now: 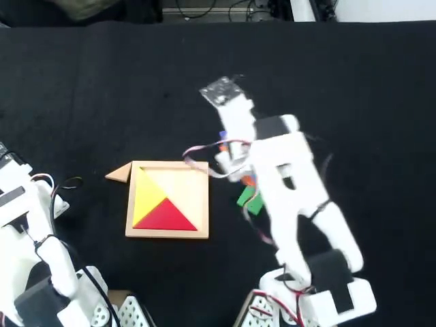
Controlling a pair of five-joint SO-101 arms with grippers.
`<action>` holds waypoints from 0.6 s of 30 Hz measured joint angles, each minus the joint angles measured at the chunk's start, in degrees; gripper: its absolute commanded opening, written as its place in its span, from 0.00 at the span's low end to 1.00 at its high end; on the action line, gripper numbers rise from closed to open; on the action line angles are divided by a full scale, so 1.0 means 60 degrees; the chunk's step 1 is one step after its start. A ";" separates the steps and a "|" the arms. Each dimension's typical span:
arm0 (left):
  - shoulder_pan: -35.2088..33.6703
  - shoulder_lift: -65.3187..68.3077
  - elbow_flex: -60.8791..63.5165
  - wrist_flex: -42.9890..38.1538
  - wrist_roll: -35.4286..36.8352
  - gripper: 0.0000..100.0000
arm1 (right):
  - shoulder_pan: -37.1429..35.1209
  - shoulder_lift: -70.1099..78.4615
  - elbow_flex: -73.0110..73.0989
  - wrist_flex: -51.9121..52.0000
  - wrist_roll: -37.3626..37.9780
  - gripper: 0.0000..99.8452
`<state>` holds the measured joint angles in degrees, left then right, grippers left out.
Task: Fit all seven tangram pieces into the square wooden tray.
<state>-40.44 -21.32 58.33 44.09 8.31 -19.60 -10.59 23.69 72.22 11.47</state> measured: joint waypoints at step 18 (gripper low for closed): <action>0.0000 0.0000 0.0000 0.0000 0.0000 0.03 | -0.2755 0.0000 0.2564 -0.3165 -0.4484 0.01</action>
<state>-40.44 -21.32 58.33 44.09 8.31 -36.13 -10.59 39.08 53.23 -15.43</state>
